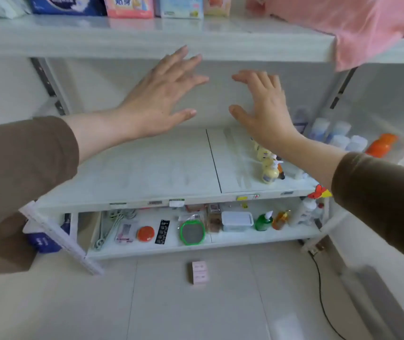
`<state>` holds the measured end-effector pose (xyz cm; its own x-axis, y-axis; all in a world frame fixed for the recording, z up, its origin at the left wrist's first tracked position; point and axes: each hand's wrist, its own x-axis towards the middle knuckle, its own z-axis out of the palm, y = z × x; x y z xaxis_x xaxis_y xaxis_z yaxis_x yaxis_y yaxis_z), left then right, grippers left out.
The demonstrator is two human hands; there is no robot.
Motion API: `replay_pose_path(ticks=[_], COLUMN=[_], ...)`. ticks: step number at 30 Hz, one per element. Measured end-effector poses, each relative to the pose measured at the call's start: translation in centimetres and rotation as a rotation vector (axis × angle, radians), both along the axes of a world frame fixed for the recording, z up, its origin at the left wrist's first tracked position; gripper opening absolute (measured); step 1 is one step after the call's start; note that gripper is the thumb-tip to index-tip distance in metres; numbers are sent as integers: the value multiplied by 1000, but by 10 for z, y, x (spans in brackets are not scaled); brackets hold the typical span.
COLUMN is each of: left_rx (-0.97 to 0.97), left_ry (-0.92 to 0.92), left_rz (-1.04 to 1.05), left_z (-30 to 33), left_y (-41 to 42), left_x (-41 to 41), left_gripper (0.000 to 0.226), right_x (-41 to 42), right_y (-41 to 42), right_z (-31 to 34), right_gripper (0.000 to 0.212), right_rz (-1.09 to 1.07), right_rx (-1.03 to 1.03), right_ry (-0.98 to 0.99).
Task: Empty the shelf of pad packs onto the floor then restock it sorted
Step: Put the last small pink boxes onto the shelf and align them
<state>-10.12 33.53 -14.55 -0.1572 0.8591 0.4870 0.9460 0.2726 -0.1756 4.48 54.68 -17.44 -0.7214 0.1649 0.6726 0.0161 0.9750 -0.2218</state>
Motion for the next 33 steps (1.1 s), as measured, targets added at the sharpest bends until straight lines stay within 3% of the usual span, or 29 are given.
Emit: replay_pose_path(ticks=[5, 16, 26, 33], left_rx=[-75, -305, -505, -571], left_ry=[-106, -582, -744, -824], left_rz=[-67, -32, 89, 81], left_z=[-99, -354, -575, -730], left_y=[-34, -78, -94, -57], left_x=[25, 66, 58, 33], left_gripper=[61, 64, 62, 61], right_x=[30, 71, 86, 57], right_y=[-29, -49, -63, -64], right_z=[-92, -330, -552, -703], right_gripper=[49, 44, 52, 54], right_rz=[-42, -84, -167, -218], right_rx=[-57, -243, -475, -494], right_ry=[-124, -451, -732, -819])
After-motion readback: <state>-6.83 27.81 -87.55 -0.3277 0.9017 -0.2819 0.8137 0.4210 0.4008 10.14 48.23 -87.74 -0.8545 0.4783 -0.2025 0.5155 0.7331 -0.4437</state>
